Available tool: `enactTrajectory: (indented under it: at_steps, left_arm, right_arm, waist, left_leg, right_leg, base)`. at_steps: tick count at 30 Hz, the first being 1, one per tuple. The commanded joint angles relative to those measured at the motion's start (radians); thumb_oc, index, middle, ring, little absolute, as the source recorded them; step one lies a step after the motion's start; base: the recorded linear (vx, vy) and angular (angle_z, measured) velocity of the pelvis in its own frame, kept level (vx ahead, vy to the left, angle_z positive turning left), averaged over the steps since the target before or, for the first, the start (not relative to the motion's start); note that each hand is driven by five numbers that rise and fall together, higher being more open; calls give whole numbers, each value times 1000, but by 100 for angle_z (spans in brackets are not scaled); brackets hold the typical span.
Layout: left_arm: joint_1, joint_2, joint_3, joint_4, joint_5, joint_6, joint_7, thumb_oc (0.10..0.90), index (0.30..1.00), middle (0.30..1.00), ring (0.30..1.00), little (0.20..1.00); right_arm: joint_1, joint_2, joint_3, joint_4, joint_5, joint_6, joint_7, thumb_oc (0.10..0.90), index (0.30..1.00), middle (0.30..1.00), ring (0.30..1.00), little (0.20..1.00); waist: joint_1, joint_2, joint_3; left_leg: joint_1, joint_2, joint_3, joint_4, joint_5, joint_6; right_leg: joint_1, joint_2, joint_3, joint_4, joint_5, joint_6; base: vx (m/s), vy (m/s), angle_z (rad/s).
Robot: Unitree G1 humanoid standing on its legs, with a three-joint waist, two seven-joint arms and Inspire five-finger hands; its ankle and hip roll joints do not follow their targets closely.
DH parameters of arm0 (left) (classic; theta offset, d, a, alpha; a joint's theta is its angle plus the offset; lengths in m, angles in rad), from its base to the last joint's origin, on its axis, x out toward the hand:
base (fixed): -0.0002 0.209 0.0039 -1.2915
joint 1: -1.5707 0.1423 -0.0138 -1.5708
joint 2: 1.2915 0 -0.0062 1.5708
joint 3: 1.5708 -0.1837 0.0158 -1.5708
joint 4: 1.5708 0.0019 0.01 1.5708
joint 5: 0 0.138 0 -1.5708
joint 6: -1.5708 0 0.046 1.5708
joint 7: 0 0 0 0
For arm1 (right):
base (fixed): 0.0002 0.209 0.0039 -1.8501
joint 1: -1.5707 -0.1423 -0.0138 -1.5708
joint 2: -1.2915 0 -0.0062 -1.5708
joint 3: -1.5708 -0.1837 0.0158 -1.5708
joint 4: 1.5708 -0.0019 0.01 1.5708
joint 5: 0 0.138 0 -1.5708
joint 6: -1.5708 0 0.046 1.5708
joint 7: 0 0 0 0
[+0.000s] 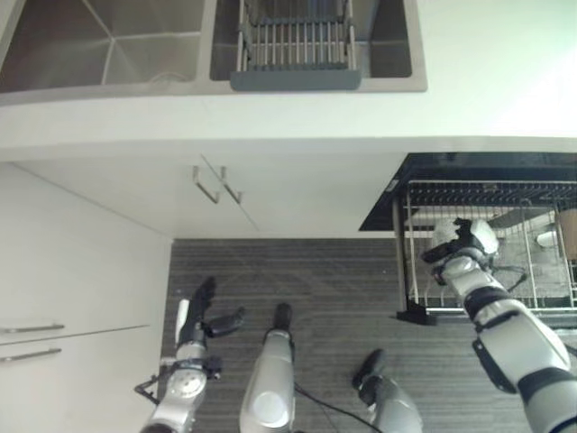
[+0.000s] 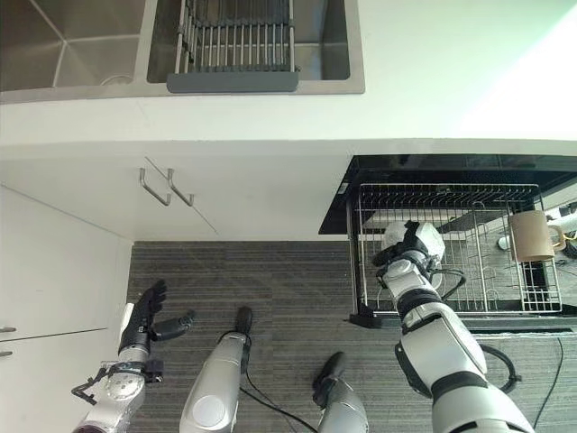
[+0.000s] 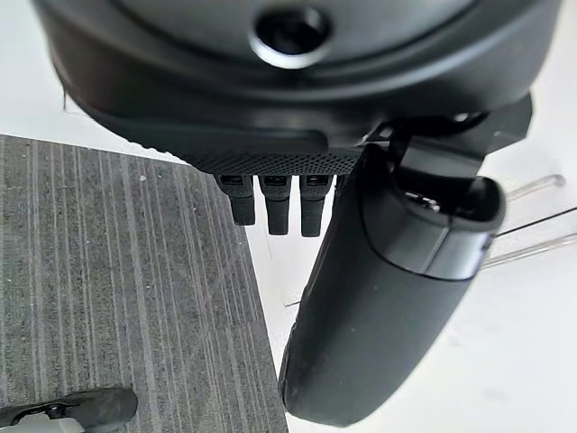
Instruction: Place the dishes in the dishwasher.
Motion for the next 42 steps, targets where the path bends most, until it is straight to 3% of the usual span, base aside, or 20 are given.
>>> enactTrajectory:
  at_steps: [1,4,6,11,17,19,21,22,25,32,33,36,40,42]
  left_arm:
    - [23,69,19,-83,-39,-34,-12,800,900,900,900,900]
    - [26,77,26,-88,-41,-23,-28,800,900,900,900,900]
    - [28,82,29,-86,-38,-11,-43,800,900,900,900,900]
    - [39,96,47,-75,-28,-5,-71,800,900,900,900,900]
    - [92,115,109,-63,2,24,-100,800,900,900,900,900]
    - [109,114,121,-65,8,27,-101,800,900,900,900,900]
    - [142,104,154,-54,34,41,-116,800,900,900,900,900]
    - [154,100,167,-50,49,52,-130,800,900,900,900,900]
    - [171,75,178,-6,79,32,-141,800,900,900,900,900]
    - [186,15,210,55,91,4,-147,800,900,900,900,900]
    - [185,-15,221,98,110,-8,-154,800,900,900,900,900]
    - [184,-33,218,127,112,-25,-149,800,900,900,900,900]
    - [175,-68,203,169,107,-46,-135,800,900,900,900,900]
    - [172,-72,195,178,100,-42,-137,800,900,900,900,900]
  right_arm:
    - [-58,-59,27,-14,28,-44,69,800,900,900,900,900]
    - [-58,-69,32,-33,3,-84,106,800,900,900,900,900]
    - [-59,-80,34,-61,-2,-144,168,800,900,900,900,900]
    - [-30,-110,38,-104,19,-202,229,800,900,900,900,900]
    - [94,-268,-72,-288,181,-261,350,800,900,900,900,900]
    - [137,-294,-109,-349,206,-258,353,800,900,900,900,900]
    - [258,-353,-202,-478,294,-173,430,800,900,900,900,900]
    - [309,-365,-259,-540,404,-146,450,800,900,900,900,900]
    - [424,-341,-401,-640,497,-132,460,800,900,900,900,900]
    - [603,-246,-611,-872,625,-85,443,800,900,900,900,900]
    - [671,-188,-695,-949,666,-79,406,800,900,900,900,900]
    - [701,-161,-742,-955,706,-72,389,800,900,900,900,900]
    - [741,-72,-842,-938,881,-140,260,800,900,900,900,900]
    - [754,-44,-851,-919,905,-159,223,800,900,900,900,900]
  waist:
    - [16,0,-25]
    - [15,-7,-26]
    - [14,-17,-30]
    - [7,-37,-40]
    - [-48,-83,-92]
    - [-63,-91,-106]
    - [-100,-103,-132]
    - [-119,-106,-144]
    - [-161,-103,-170]
    - [-243,-81,-212]
    - [-287,-74,-232]
    - [-309,-68,-243]
    - [-341,-45,-263]
    - [-347,-37,-267]
  left_leg:
    - [-3,29,-106,18,-82,-48]
    - [1,33,-103,18,-83,-49]
    - [7,38,-102,18,-82,-51]
    - [21,44,-95,18,-86,-50]
    - [87,70,-59,18,-97,-51]
    - [91,71,-53,18,-93,-49]
    - [122,81,-36,18,-101,-48]
    - [137,86,-25,18,-104,-49]
    - [170,98,-2,18,-112,-50]
    - [228,118,55,18,-133,-51]
    - [251,132,89,18,-138,-57]
    - [264,136,105,18,-143,-59]
    - [286,137,125,18,-152,-63]
    - [290,136,127,18,-152,-63]
  right_leg:
    - [5,-39,38,3,-9,66]
    - [10,-37,39,3,-9,68]
    - [16,-33,40,3,-9,70]
    - [32,-25,43,3,-12,72]
    - [80,-11,58,3,-15,81]
    - [80,-10,62,3,-11,81]
    - [96,-3,76,3,-13,82]
    - [103,1,84,3,-15,80]
    - [119,9,105,3,-23,77]
    - [127,13,150,3,-36,74]
    - [128,14,169,3,-41,74]
    - [128,16,182,3,-44,72]
    - [133,21,200,3,-53,68]
    - [135,21,202,3,-55,66]
  base:
    - [0,0,0]
    - [0,0,0]
    - [-14,-28,-4]
    - [-5,-19,-2]
    - [-6,-17,-4]
    - [28,7,-15]
    - [65,-8,-23]
    - [50,2,-11]
    - [59,32,-27]
    - [24,78,-34]
    - [42,75,-40]
    - [35,54,-42]
    - [47,33,-17]
    - [12,12,-11]
